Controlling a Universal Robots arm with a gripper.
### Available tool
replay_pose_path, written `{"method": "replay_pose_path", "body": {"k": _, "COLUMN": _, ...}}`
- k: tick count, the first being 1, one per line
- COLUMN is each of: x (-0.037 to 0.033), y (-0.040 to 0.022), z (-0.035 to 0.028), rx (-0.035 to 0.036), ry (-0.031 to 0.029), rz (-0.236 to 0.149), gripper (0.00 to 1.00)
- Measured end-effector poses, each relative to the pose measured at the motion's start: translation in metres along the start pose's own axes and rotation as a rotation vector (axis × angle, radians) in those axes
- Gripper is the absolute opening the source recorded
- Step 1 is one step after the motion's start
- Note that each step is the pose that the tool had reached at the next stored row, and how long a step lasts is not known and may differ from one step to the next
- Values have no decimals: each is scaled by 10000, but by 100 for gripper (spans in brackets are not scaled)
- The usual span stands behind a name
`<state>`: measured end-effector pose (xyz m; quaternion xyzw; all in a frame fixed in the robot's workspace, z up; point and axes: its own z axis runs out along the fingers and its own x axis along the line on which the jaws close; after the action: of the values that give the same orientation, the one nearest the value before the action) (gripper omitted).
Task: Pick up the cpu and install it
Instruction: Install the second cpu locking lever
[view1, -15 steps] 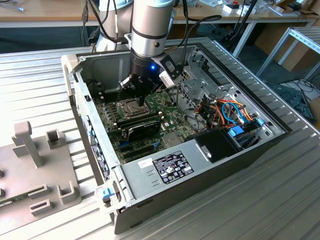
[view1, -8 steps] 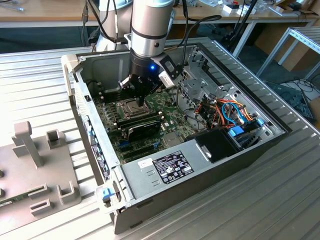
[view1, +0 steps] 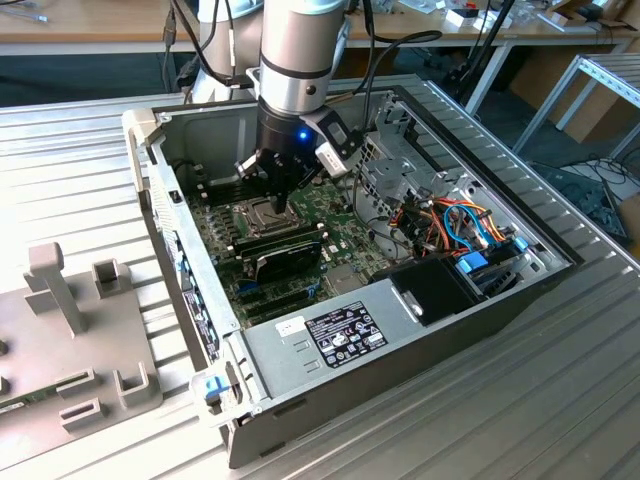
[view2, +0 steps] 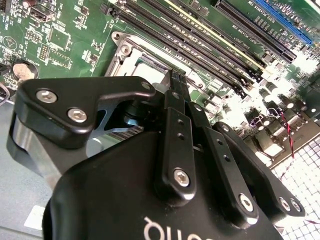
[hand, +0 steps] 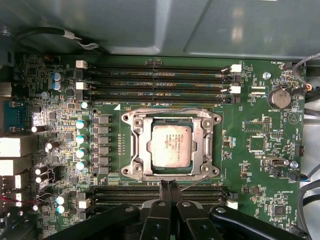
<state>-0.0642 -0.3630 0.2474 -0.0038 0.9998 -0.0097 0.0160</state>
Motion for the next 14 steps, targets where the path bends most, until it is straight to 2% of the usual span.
{"method": "replay_pose_path", "body": {"k": 8, "x": 2, "y": -17, "z": 3, "rx": 0, "ry": -1, "rz": 1, "gripper": 11}}
{"method": "replay_pose_path", "body": {"k": 14, "x": 91, "y": -17, "z": 18, "rx": 3, "ry": -19, "rz": 0, "gripper": 11}}
